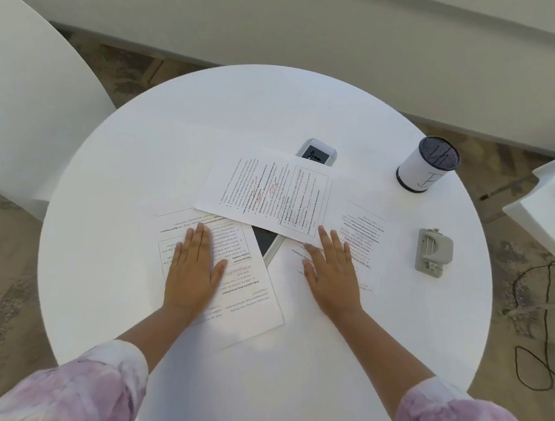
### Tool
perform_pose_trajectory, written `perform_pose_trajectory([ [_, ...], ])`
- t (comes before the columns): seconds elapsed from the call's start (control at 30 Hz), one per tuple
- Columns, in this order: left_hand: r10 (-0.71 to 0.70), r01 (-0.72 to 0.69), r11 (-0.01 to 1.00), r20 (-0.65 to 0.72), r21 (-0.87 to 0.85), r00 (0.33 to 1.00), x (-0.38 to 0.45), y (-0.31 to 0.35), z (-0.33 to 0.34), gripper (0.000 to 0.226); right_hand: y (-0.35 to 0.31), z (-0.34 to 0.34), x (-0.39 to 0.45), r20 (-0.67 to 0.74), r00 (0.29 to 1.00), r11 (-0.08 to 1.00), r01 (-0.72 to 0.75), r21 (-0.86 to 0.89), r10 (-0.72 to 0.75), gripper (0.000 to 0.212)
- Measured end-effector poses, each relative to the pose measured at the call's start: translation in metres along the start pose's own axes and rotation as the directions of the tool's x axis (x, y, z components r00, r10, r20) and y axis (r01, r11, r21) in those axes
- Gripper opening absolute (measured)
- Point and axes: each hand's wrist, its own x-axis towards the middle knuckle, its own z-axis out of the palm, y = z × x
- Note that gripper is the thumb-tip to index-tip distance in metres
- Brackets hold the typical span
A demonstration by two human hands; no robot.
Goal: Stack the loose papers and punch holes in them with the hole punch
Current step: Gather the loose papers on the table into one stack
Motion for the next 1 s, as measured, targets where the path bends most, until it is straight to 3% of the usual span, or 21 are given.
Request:
perform_pose_trajectory([
  [0.1,-0.220,0.221,0.975,-0.091,0.003,0.971,-0.002,-0.006,-0.008,0.070,-0.009,-0.003,0.005,-0.028,0.998,0.998,0.052,0.035,-0.051,0.022],
  [0.17,-0.379,0.376,0.926,-0.101,-0.041,0.920,-0.004,-0.009,-0.014,0.069,-0.013,-0.003,0.008,0.000,0.998,0.996,0.063,0.056,-0.063,0.025],
  [0.27,-0.517,0.503,0.854,-0.119,-0.133,0.848,-0.013,-0.007,-0.018,0.075,-0.018,-0.002,0.013,0.063,0.996,0.996,0.055,0.072,-0.059,0.034],
  [0.47,-0.655,0.642,0.752,-0.052,-0.148,0.754,-0.022,-0.005,-0.022,0.094,-0.025,-0.001,0.023,0.184,0.982,0.999,0.044,0.005,-0.044,0.044],
  [0.63,-0.700,0.684,0.707,-0.042,-0.179,0.713,-0.011,-0.005,-0.030,0.087,-0.030,-0.007,0.023,0.245,0.969,0.998,0.045,-0.039,-0.034,0.047],
  [0.73,-0.722,0.706,0.683,-0.021,-0.187,0.692,-0.005,-0.004,-0.034,0.082,-0.034,-0.016,0.025,0.202,0.978,0.997,0.066,-0.042,-0.056,0.043],
  [0.9,-0.747,0.732,0.650,0.007,-0.204,0.665,0.002,-0.002,-0.037,0.082,-0.039,-0.031,0.023,-0.083,0.996,0.999,0.027,-0.041,-0.030,0.037],
  [1.0,-0.743,0.730,0.653,0.019,-0.203,0.669,0.007,0.001,-0.039,0.081,-0.038,-0.035,0.020,-0.148,0.987,0.998,0.059,-0.008,-0.060,0.037],
])
